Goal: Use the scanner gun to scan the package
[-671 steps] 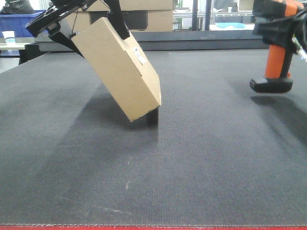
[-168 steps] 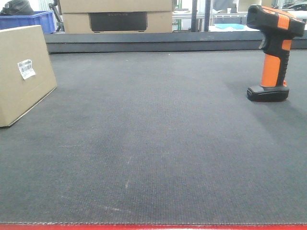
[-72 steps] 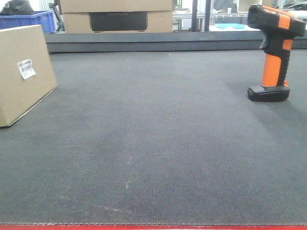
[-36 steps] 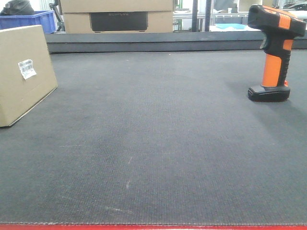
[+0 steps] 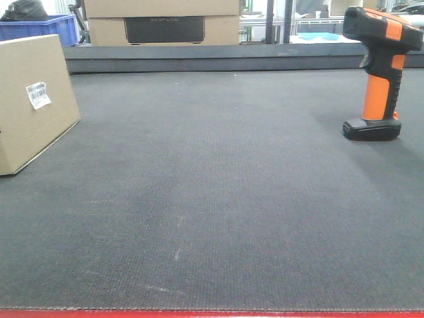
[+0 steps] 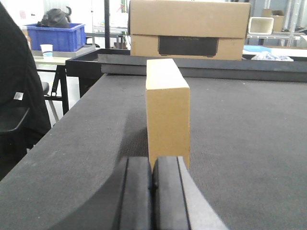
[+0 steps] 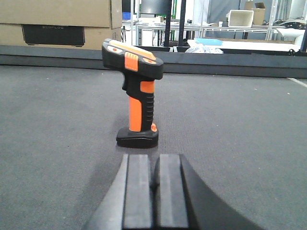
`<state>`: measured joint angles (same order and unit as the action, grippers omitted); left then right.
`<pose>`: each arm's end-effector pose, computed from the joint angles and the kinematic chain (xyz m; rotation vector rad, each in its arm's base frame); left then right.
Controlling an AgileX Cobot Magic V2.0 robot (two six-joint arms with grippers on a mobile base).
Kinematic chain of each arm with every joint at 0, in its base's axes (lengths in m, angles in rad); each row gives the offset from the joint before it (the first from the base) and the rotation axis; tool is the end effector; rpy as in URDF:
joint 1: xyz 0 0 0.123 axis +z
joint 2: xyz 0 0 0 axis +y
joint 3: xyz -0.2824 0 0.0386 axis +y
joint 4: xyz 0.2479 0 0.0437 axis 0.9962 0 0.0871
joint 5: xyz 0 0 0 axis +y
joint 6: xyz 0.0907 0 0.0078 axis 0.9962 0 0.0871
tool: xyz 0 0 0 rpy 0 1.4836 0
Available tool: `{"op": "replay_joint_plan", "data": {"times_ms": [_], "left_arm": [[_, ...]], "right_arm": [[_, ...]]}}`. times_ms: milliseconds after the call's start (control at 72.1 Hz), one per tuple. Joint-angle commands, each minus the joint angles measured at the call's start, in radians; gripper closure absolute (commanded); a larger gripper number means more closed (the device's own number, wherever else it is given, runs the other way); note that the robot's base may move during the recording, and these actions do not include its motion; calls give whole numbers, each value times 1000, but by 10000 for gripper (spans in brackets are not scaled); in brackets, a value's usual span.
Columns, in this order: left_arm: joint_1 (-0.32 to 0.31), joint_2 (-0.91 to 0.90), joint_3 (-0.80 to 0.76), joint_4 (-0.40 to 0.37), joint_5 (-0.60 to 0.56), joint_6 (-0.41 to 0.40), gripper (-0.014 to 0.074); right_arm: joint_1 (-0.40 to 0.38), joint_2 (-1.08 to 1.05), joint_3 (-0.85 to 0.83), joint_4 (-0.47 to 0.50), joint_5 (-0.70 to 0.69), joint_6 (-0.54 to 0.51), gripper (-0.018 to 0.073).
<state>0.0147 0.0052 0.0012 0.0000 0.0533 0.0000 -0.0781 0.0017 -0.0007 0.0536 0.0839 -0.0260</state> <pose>0.0570 0.0008 0.2076 -0.0113 1.5433 0.0117 0.0565 -0.0040 0.2056 0.0792 1.5665 -0.0363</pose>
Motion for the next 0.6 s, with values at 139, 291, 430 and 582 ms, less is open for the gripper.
{"op": "replay_joint_plan", "data": {"times_ms": [139,291,430,582], "left_arm": [[-8,-5,-1,0,-42,0,707],[-8,-5,-1,0,-41,0,707],[-8,-5,-1,0,-41,0,707],[-8,-5,-1,0,-41,0,707]], "right_arm": [[-5,-2,1,0,-12,2,727],[-5,-2,1,0,-12,2,727],[-5,-2,1,0,-12,2,727],[-5,-2,1,0,-12,2,727]]}}
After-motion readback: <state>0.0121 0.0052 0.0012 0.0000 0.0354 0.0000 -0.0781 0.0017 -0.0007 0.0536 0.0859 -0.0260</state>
